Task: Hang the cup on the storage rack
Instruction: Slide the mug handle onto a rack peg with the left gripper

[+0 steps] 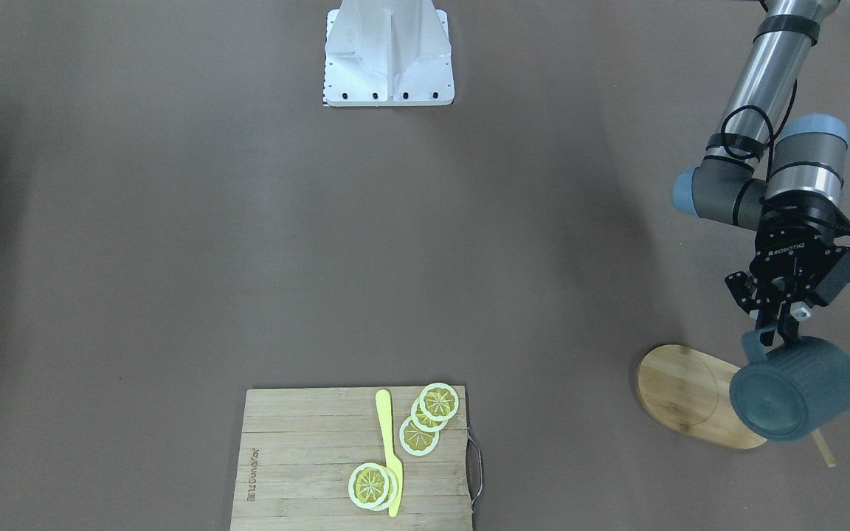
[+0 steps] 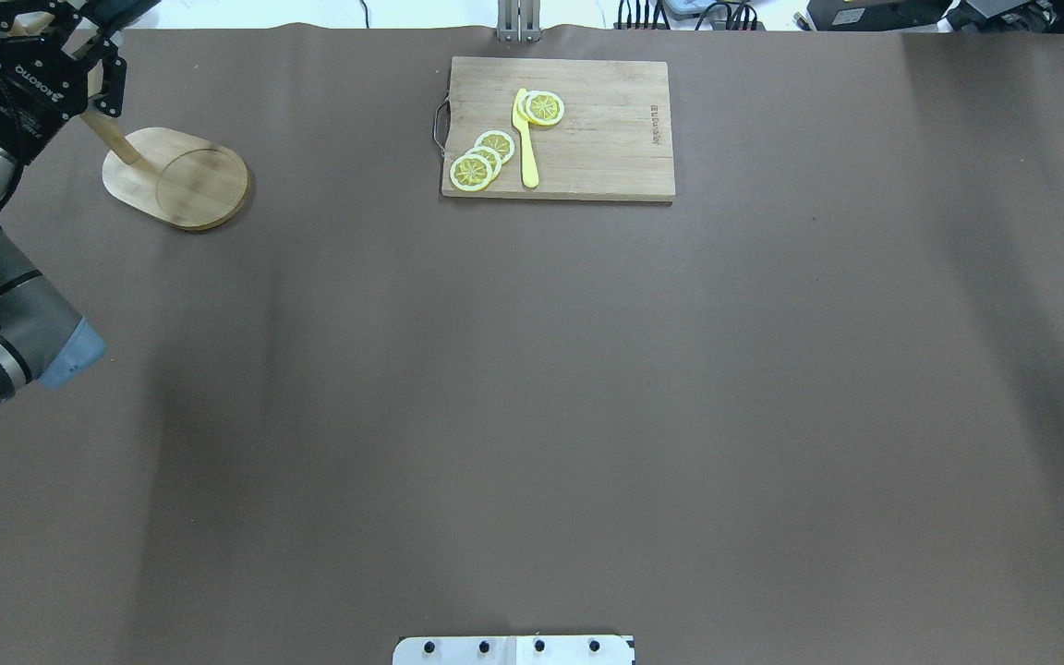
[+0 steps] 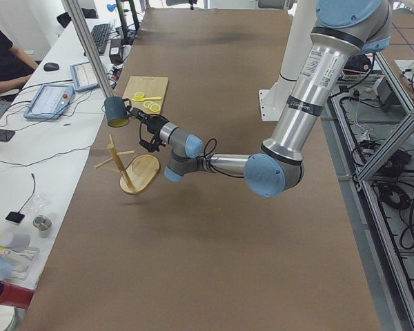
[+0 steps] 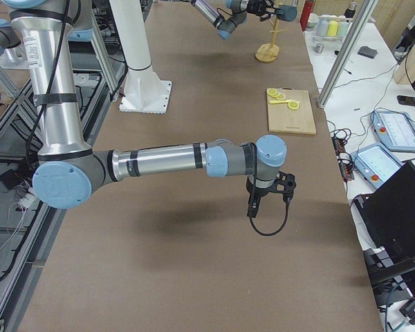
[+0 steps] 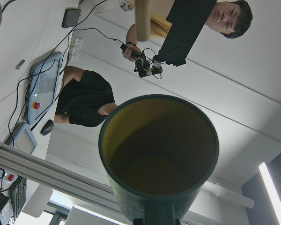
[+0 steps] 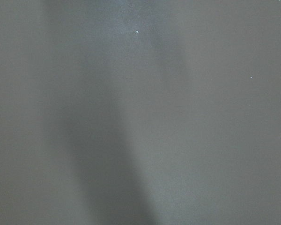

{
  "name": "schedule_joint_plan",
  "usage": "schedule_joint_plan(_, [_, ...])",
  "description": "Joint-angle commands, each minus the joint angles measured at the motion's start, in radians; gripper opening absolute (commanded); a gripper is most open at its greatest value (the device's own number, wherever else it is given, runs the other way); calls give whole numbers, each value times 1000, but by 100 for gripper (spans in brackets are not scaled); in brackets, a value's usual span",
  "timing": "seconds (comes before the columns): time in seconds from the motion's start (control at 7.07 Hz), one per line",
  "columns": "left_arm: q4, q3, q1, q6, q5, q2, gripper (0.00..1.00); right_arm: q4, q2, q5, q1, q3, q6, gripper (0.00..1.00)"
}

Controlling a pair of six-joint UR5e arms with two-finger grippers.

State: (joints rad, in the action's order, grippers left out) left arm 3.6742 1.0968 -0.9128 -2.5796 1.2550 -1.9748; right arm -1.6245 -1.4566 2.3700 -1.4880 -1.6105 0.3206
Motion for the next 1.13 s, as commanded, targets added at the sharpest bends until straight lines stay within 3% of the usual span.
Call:
schedule_joint_plan(0.0, [-2, -8, 0, -2, -14, 4, 0, 0, -1, 0, 0, 1, 0, 100])
schedule_joint_plan(0.99, [-2, -67, 12, -42, -59, 13, 0, 0, -1, 0, 0, 0, 0, 100])
